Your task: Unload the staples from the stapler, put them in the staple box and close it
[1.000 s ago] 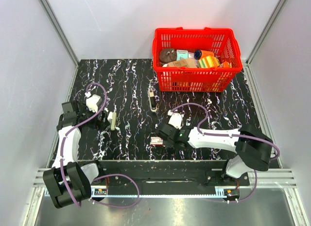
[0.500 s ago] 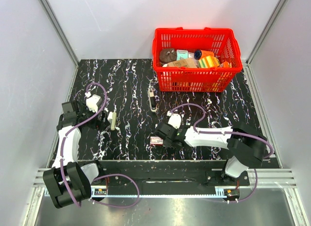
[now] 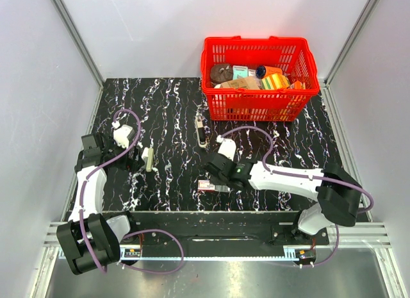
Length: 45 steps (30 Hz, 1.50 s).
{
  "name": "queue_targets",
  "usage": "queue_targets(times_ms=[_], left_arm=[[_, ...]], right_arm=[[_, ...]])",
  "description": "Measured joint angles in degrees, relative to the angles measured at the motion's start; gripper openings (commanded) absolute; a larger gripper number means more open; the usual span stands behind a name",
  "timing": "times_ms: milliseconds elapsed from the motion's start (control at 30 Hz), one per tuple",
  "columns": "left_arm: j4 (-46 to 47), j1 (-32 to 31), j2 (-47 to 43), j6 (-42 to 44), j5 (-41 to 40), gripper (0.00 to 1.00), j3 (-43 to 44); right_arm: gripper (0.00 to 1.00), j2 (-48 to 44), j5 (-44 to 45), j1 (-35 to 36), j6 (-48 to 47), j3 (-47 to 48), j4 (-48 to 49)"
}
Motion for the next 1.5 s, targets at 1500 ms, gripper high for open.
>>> queue_targets(times_ms=[1500], left_arm=[[4.2,-36.2,32.1,5.4,-20.3,0.58,12.2]], right_arm=[[0.26,-11.3,2.2,-5.2,-4.1,-1.6,1.5]])
